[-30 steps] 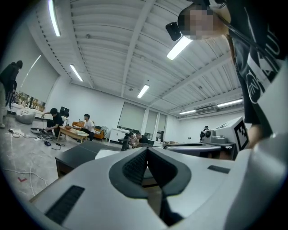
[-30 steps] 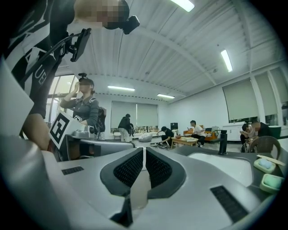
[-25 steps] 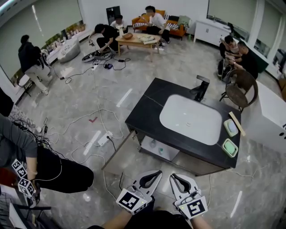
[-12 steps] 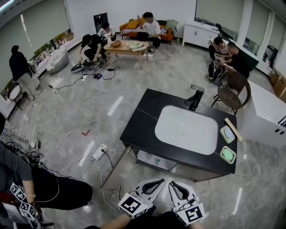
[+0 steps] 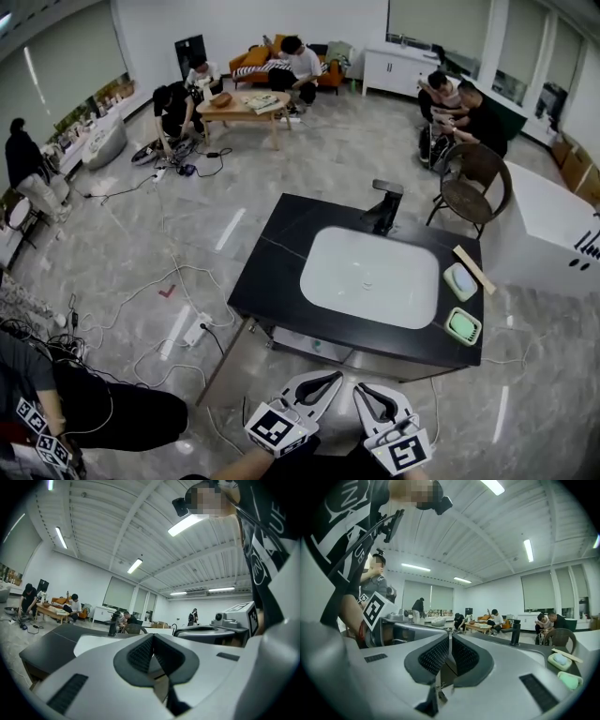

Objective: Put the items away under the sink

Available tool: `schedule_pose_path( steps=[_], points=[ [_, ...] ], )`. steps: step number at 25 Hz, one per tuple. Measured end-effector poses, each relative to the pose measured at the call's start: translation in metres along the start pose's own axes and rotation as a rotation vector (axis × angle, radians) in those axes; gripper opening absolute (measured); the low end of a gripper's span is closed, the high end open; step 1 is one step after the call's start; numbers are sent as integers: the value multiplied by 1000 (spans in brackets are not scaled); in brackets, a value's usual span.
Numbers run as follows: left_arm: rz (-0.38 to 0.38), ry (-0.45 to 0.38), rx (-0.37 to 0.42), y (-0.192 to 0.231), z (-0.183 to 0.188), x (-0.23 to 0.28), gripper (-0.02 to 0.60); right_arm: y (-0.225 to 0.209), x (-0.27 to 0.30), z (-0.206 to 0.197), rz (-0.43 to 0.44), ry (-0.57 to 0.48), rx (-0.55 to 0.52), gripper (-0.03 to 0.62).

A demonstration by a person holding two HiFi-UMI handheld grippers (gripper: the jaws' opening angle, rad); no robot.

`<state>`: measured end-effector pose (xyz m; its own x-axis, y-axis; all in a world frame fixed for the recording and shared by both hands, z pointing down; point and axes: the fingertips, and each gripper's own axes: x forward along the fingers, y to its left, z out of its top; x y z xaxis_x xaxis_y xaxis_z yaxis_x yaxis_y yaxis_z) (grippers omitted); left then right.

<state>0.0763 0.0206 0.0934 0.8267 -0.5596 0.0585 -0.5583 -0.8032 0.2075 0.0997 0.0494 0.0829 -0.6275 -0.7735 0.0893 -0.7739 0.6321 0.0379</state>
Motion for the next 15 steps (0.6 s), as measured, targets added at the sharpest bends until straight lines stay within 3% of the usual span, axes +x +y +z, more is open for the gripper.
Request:
schedule_pose_path(
  steps=[3,7,15],
  points=[
    [42,-12,-3,-11,-4,29,6,-28,-20,-3,45,-8,-55,41],
    [144,-34,-21,-30,-10,80,6,-72,-65,-38,153,163,-129,41],
    [267,-78,-56,-90,-14,179,6,-201,-144,-61,199,169,-170,43]
  ],
)
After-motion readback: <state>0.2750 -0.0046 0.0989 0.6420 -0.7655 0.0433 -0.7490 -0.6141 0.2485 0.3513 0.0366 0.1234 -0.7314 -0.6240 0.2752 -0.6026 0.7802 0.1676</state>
